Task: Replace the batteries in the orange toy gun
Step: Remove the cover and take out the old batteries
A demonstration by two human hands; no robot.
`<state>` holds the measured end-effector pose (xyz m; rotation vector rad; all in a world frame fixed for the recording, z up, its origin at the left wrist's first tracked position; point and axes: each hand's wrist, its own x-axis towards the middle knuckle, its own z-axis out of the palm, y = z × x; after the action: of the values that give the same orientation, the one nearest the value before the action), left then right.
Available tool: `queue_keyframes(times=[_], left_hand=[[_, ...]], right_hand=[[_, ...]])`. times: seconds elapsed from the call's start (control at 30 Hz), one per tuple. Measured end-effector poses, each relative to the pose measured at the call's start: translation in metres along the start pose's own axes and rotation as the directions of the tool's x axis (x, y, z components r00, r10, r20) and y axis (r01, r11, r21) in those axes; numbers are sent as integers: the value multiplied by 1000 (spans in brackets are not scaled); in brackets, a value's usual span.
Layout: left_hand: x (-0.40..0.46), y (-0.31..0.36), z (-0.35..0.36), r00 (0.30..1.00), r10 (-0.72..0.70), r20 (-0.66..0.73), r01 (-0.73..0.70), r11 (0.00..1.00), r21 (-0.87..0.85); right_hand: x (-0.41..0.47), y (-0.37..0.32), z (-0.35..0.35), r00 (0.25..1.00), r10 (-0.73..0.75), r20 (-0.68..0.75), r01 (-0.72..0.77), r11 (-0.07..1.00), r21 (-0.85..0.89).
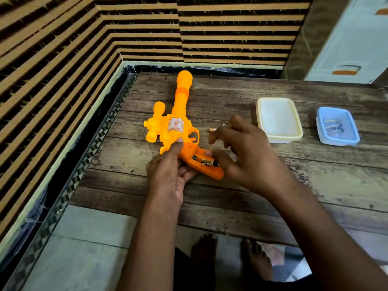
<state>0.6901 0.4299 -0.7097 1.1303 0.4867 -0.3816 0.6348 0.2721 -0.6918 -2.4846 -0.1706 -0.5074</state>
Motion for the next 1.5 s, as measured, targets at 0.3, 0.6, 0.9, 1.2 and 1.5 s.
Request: queue_keyframes(times=[0.3,0.6,0.9,1.2,1.5], left_hand=[[-1,0,0,1000,0,13,0,1000,-12],[-2,-5,3,989,120,-83,-118,993,23],[-4,-11,7,805,589,-75,-519,760,392],[-7,-12,7,747,665,4,-611,685,396],[3,-6,2,870,460,-179,-428,883,191]], right_hand=[[0,3,5,990,71,119,-61,994,-86],[15,27,30,941,333,-62,-338,920,-197],[23,24,30,928,371,23,-359,911,-202],[17,25,31,971,232,-58,-236,970,-62],[60,27,32,998,19,-58,-24,995,-97]])
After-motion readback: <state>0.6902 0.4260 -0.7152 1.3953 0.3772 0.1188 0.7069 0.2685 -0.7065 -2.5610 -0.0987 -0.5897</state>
